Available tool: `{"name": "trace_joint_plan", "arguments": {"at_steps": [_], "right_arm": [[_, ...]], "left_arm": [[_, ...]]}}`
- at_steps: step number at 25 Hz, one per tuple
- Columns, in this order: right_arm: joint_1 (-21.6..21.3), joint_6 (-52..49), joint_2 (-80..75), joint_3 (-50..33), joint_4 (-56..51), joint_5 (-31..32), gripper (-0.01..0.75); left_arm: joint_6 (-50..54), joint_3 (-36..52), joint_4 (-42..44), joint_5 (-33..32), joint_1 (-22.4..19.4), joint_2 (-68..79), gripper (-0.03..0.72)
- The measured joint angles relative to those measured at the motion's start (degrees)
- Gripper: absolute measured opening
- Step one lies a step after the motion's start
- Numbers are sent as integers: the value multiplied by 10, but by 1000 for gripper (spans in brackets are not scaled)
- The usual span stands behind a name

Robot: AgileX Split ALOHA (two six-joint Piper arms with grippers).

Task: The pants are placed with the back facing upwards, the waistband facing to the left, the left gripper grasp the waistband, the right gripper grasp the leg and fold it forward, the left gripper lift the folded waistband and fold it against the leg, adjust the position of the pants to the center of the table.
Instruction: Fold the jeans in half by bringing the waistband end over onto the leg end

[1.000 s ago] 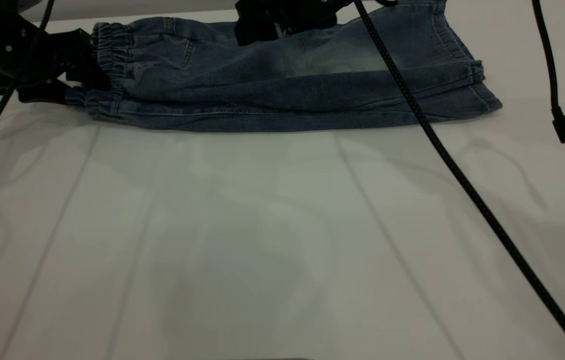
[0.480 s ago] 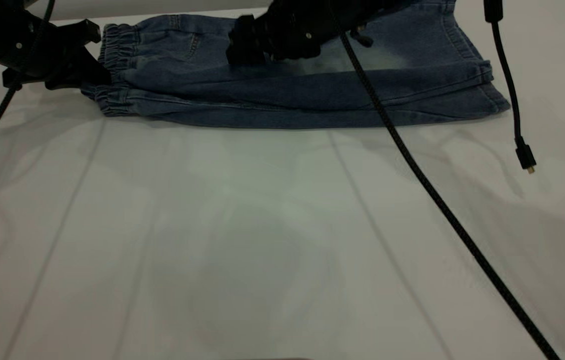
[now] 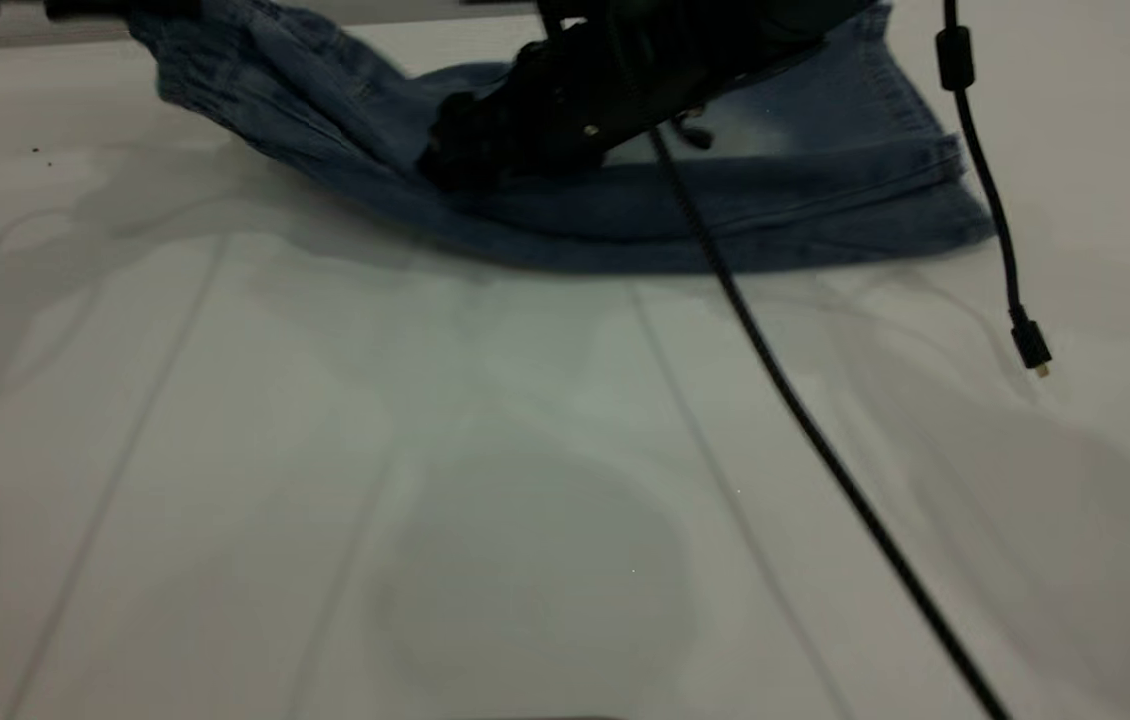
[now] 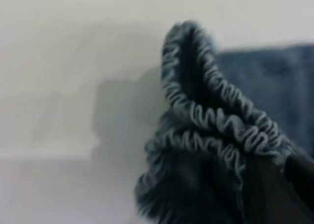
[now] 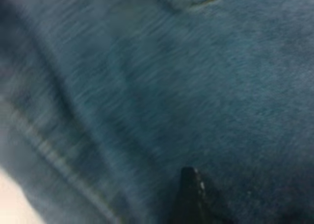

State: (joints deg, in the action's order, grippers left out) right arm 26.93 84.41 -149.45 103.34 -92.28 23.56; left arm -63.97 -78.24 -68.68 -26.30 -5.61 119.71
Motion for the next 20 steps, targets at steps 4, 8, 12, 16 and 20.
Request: {"name": "trace_joint_plan", "arguments": {"at_steps": [4, 8, 12, 16, 20], "right_arm": [[11, -79, 41, -3, 121, 56, 498], [-4, -252, 136, -3, 341, 104, 498], [-42, -469, 181, -1, 617, 165, 498], [-74, -633, 157, -2, 810, 205, 498], [-75, -671, 111, -2, 844, 209, 498]], "left_arm": [[-1, 1, 3, -14, 0, -25, 57], [-1, -1, 5, -34, 0, -53, 57], [-1, -24, 10, -96, 2, -72, 57], [0, -57, 12, -137, 16, -79, 57], [1, -78, 16, -144, 45, -80, 57]]}}
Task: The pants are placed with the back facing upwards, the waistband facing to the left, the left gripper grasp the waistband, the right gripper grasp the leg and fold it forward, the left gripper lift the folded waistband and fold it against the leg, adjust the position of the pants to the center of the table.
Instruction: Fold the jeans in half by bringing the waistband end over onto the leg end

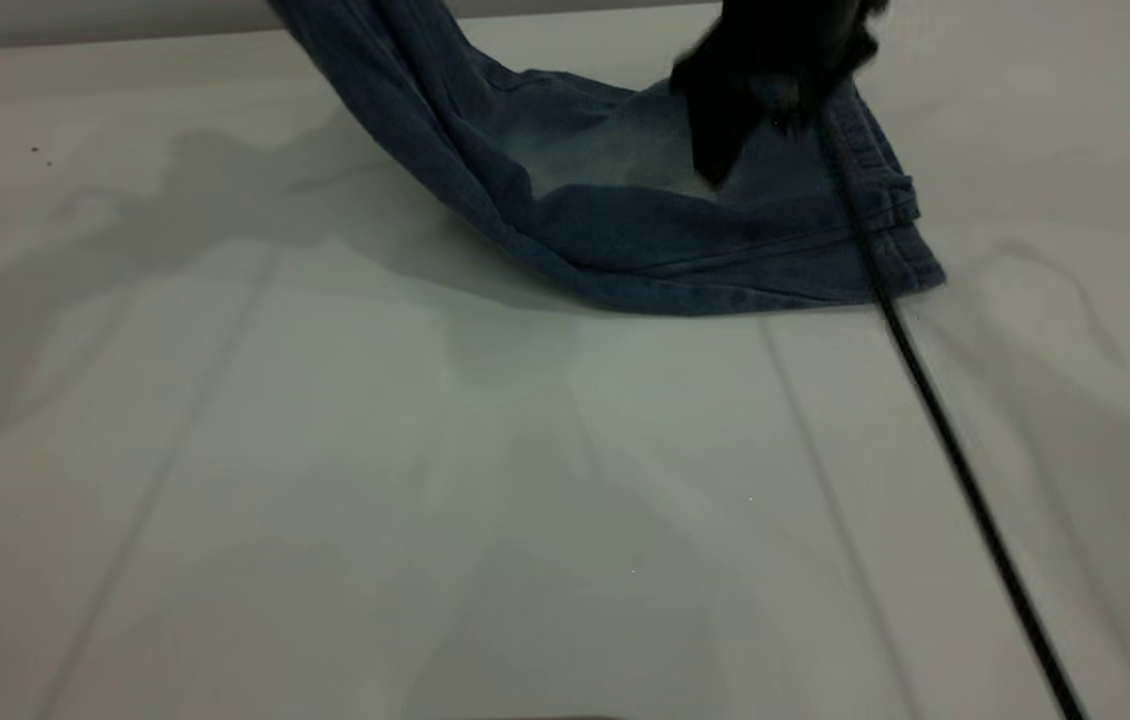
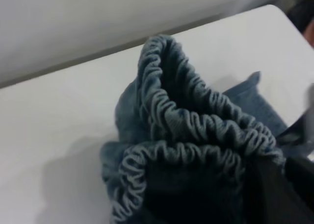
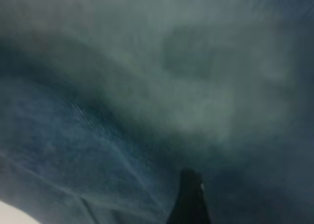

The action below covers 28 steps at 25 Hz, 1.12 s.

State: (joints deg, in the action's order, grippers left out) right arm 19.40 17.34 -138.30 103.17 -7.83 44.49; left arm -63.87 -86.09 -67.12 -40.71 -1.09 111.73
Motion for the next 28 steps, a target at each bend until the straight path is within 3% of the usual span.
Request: {"name": "trace_joint_plan", "arguments": {"at_steps": [8, 13, 17, 21, 25, 28], "right_arm": [[2, 21, -29, 1, -59, -10, 484], [26, 48, -34, 14, -100, -12, 472], [37, 52, -33, 58, -108, 37, 472], [13, 44, -9, 123, -86, 126, 471], [-43, 12, 35, 190, -55, 183, 471], [-87, -7, 63, 231, -50, 207, 470]], "left_arm": [[12, -53, 47, -3, 59, 0, 57], [24, -79, 59, -3, 79, 0, 57], [27, -89, 62, -7, 89, 0, 57], [32, -93, 63, -26, 91, 0, 57], [38, -93, 68, -39, 97, 1, 57], [39, -95, 80, -32, 126, 10, 57]]}}
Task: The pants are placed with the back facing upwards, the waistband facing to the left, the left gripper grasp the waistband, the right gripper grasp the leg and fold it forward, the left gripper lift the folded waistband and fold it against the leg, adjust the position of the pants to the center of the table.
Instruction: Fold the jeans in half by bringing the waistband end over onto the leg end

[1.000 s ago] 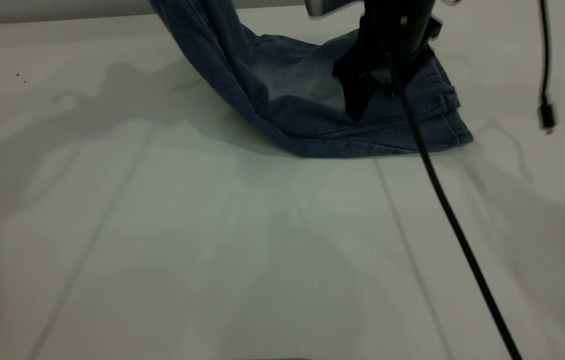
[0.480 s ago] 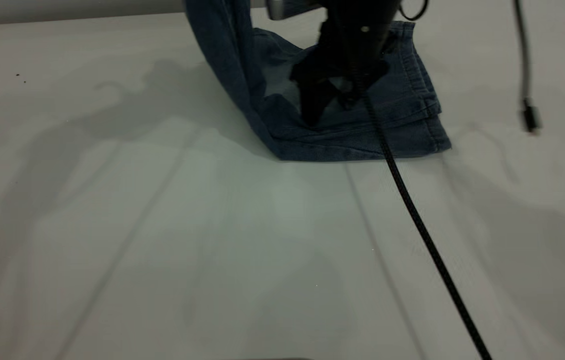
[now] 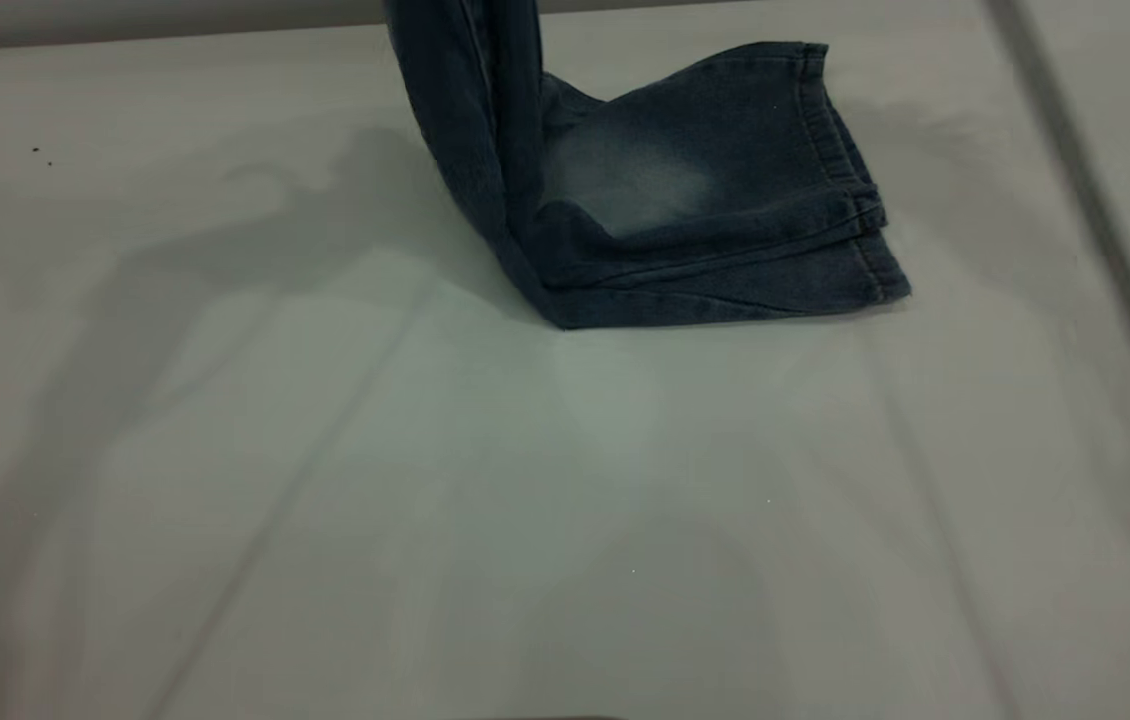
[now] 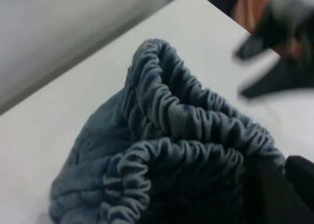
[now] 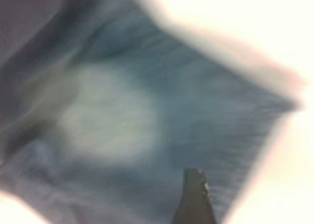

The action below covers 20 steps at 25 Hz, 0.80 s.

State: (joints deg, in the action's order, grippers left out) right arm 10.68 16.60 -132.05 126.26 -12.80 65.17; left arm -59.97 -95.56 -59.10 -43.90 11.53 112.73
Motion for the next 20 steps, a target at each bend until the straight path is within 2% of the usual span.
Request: {"name": "trace_joint_plan", "arguments": {"at_steps": [4, 14, 17, 20], "right_arm": [[-26, -9, 36, 37, -12, 28, 470], [-26, -10, 79, 47, -62, 54, 470], [-26, -10, 79, 47, -71, 63, 470], [-26, -10, 79, 47, -74, 64, 470]], "left_arm": [[-1, -2, 7, 59, 68, 39, 57], [-67, -2, -6, 273, 218, 172, 67], [-86, -2, -9, 315, 240, 198, 125], [-93, -2, -10, 322, 245, 204, 261]]}}
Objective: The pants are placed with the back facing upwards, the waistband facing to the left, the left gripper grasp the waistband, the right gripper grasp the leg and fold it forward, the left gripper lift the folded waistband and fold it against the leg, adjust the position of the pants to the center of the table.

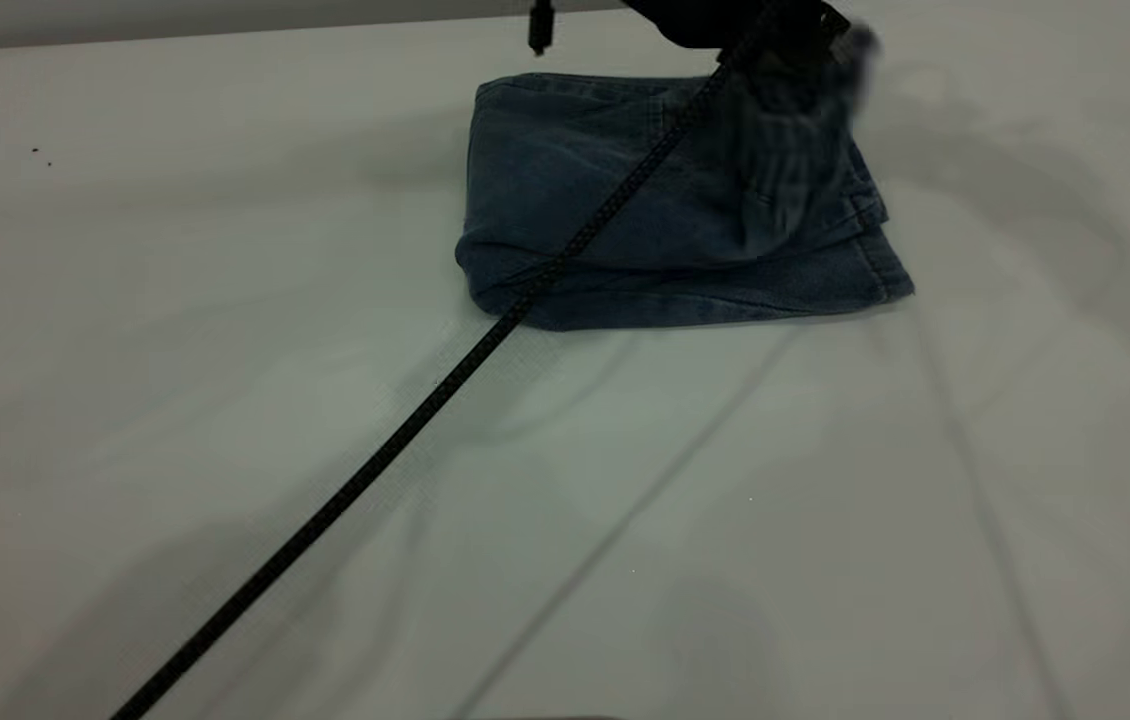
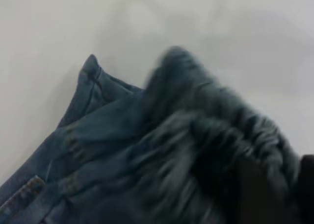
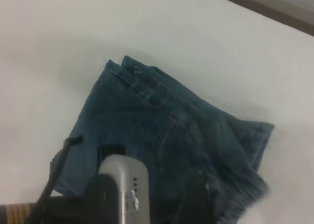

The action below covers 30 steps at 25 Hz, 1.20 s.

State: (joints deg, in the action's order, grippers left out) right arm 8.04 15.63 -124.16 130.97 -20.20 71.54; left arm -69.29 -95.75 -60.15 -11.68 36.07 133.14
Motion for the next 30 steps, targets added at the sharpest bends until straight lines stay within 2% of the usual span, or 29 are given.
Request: {"name": "trace_joint_plan", "arguments": {"at_steps": [4, 6, 9, 13, 15, 19, 24, 26, 30], "right_arm": [[0, 0, 0, 0, 0, 1, 470], [0, 0, 0, 0, 0, 1, 470], [0, 0, 0, 0, 0, 1, 470], [0, 0, 0, 0, -1, 1, 470], [0, 0, 0, 0, -5, 2, 470], [3, 0, 0, 0, -18, 2, 470], [12, 0, 0, 0, -25, 2, 470], [12, 0, 0, 0, -26, 2, 470], [12, 0, 0, 0, -26, 2, 470]], "left_arm": [[7, -1, 1, -4, -2, -19, 477], [22, -1, 9, -37, -10, -44, 550], [82, -3, 62, -126, -33, -75, 578], [213, -6, 235, -232, -71, -77, 571], [278, -6, 325, -247, -83, -67, 570], [352, -6, 400, -214, -88, -37, 570], [362, -6, 377, -105, -71, 31, 570], [362, -6, 369, -80, -64, 52, 570], [362, -9, 379, -90, -64, 64, 570]]}}
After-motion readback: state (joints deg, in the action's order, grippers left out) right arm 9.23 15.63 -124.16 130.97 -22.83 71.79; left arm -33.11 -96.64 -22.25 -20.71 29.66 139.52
